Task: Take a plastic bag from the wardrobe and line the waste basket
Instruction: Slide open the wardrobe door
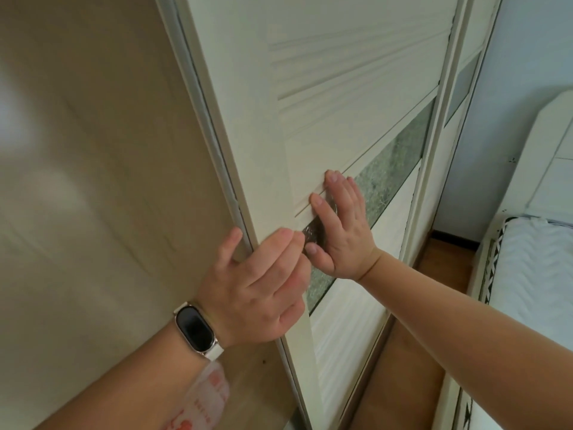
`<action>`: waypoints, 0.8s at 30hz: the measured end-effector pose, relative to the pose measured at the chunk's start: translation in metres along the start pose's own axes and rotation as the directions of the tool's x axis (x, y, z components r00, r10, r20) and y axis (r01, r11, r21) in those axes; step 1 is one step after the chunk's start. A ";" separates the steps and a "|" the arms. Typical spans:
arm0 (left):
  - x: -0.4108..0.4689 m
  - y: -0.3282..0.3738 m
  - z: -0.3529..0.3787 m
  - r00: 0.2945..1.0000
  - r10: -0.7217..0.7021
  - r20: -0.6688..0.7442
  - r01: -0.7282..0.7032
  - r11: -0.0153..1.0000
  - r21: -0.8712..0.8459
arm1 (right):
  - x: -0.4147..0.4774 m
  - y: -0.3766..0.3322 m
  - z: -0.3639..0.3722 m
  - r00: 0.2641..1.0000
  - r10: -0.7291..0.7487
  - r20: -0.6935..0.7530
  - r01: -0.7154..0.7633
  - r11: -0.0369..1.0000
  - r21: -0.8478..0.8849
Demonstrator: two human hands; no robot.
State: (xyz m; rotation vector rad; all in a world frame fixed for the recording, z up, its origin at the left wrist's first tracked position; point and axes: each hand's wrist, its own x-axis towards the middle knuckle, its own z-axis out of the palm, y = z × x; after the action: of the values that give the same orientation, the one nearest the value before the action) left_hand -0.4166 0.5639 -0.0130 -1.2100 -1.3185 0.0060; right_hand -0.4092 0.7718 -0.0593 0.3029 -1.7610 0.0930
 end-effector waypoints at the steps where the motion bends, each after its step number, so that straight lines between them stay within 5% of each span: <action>1: 0.004 0.002 0.008 1.000 -0.001 0.001 0.001 1.000 0.002 | -0.001 0.009 0.002 1.000 0.004 -0.005 -0.004 1.000 -0.001; 10: 0.032 0.019 0.065 1.000 0.025 0.009 -0.024 0.999 -0.032 | -0.008 0.076 0.007 0.999 -0.036 -0.019 0.036 0.999 -0.002; 24: 0.030 0.017 0.060 0.998 0.049 0.037 -0.048 0.998 -0.026 | -0.008 0.073 0.007 1.000 -0.019 -0.008 0.019 0.999 0.030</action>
State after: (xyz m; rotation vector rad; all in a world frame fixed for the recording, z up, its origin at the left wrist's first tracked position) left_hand -0.4393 0.6288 -0.0155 -1.2685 -1.3244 0.0475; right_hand -0.4330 0.8412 -0.0607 0.3401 -1.7503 0.1068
